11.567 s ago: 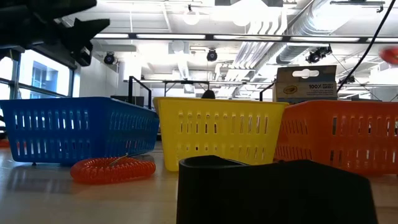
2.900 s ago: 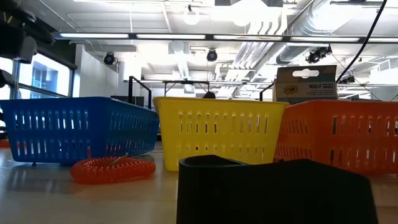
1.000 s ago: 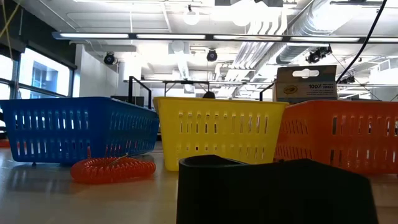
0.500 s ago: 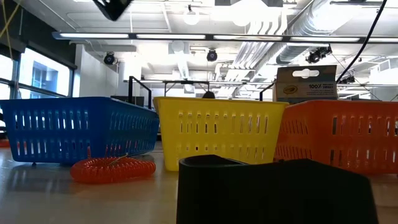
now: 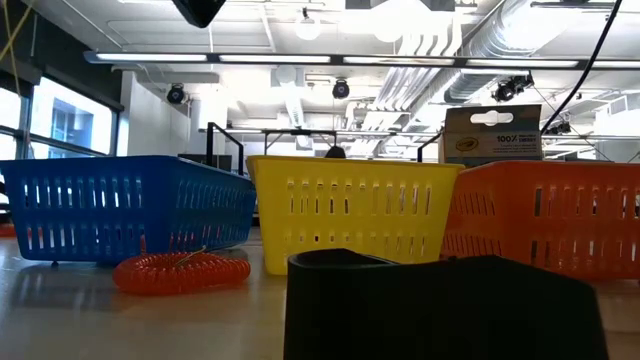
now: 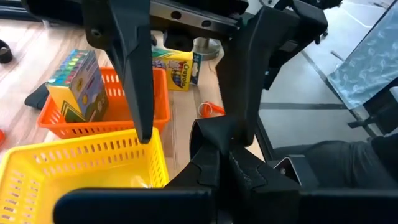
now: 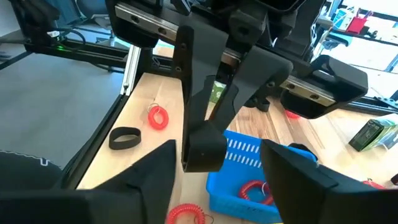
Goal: Pick & Place Office Desk Supplies
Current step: Put the black rubber band into the yellow basket
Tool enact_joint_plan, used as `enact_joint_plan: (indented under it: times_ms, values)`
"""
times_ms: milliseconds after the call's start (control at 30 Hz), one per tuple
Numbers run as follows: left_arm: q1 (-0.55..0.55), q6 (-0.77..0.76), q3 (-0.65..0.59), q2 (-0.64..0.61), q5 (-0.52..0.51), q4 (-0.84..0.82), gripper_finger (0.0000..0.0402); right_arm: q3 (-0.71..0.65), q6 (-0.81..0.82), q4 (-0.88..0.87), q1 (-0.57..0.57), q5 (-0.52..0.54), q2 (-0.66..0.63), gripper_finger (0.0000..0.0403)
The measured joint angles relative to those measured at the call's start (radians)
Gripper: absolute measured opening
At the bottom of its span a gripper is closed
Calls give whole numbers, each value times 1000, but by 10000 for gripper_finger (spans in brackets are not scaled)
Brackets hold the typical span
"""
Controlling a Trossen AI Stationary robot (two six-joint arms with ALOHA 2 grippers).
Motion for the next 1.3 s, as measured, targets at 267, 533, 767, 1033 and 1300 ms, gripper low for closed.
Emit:
enact_joint_plan:
  times_ms: [267,533,767,1033,1300]
  values:
    - [0,0,0,0,-2,-3,1,0,-15,3,1,-7,0,91]
    - [0,1,0,0,-3,-6,1,0,-41,5,2,-7,0,6]
    - [0,1,0,0,-6,-6,3,0,-41,5,2,-5,0,3]
    - [-4,30,0,0,-11,-5,49,0,-41,-1,2,-3,0,3]
    - [-5,30,0,0,-14,-14,103,2,-27,-52,2,1,0,3]
